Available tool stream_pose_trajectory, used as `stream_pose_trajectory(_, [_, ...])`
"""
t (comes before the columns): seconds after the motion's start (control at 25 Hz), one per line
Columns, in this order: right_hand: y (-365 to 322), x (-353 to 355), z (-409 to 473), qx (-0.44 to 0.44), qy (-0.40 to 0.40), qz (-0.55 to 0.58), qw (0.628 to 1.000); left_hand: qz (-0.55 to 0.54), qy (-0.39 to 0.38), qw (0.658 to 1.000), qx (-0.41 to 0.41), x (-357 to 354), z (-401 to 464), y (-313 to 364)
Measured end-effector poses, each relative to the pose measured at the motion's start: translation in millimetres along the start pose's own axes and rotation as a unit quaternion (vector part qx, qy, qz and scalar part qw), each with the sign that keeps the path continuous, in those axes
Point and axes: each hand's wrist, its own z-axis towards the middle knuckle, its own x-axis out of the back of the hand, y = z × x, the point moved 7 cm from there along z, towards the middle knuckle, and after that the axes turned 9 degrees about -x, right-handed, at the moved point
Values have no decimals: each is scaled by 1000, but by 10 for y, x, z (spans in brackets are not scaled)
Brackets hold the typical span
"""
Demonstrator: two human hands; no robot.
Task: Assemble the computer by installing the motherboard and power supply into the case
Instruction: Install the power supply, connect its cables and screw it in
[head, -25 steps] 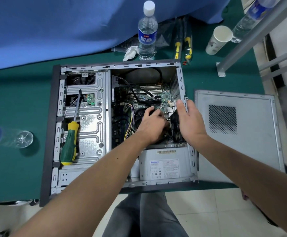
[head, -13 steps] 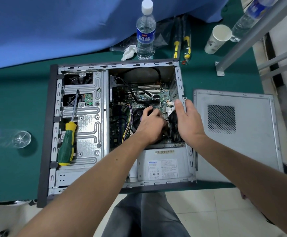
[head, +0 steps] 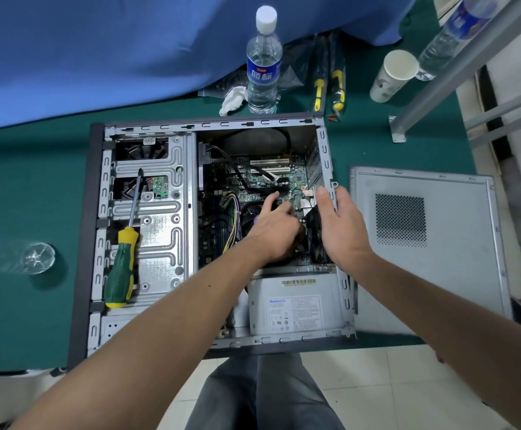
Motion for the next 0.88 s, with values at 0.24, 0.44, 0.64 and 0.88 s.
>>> stream_pose_trajectory(0.24, [-24, 2, -12, 2, 2, 10, 1000, -29, -42, 999, 20, -25, 59, -58])
stream_pose_trajectory(0.44, [-29, 23, -20, 2, 5, 9, 1000, -8, -38, 999, -4, 25, 96, -19])
stream_pose_trajectory(0.64, [-42, 13, -30, 6, 6, 12, 1000, 84, -35, 992, -89, -32, 73, 121])
stream_pose_trajectory(0.88, [-37, 19, -12, 15, 1, 24, 1000, 100, -14, 989, -108, -75, 72, 100])
